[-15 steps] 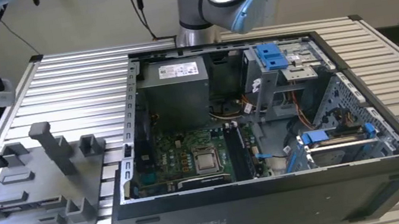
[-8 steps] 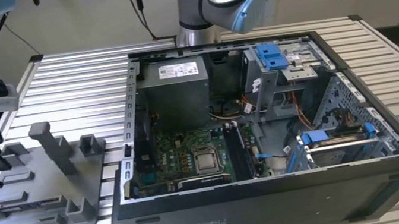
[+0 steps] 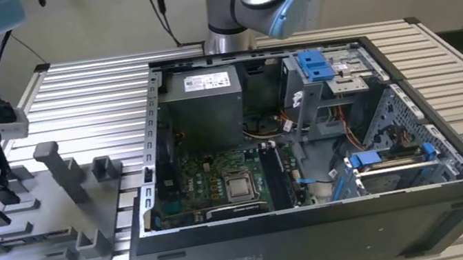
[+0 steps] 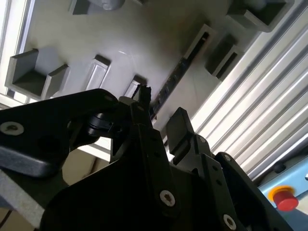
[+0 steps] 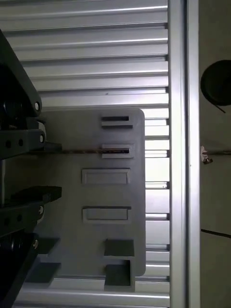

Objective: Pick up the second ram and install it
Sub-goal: 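Pick up the second ram and move it above second insertion slot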

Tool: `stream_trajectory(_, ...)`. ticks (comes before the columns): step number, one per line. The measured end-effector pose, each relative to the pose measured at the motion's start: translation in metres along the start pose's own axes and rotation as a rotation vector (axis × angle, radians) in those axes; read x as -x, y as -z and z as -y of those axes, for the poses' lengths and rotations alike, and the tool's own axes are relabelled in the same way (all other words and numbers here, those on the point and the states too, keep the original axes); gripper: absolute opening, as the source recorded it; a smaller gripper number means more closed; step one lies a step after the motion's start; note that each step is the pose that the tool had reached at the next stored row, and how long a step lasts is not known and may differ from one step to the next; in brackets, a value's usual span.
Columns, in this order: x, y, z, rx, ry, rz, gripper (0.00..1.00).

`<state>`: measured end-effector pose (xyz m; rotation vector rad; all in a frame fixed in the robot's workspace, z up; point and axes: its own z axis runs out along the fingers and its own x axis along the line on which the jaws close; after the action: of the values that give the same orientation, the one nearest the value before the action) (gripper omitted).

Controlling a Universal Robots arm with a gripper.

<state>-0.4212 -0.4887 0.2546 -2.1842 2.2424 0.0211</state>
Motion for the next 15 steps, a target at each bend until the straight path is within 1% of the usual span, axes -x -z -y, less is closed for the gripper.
stream_trajectory(4, -0.0018, -0.0074, 0.0000, -0.0044, 0.000, 0.0004, 0.42)
stream_trajectory(6, -0.0024, -0.0109, 0.0001, -0.0051, 0.000, 0.0003, 0.42)
stream_trajectory(9, -0.0029, -0.0132, -0.0006, -0.0051, 0.000, 0.0003, 0.42)
stream_trajectory(15, -0.0029, -0.0138, -0.0006, -0.0046, 0.000, 0.0009, 0.42)
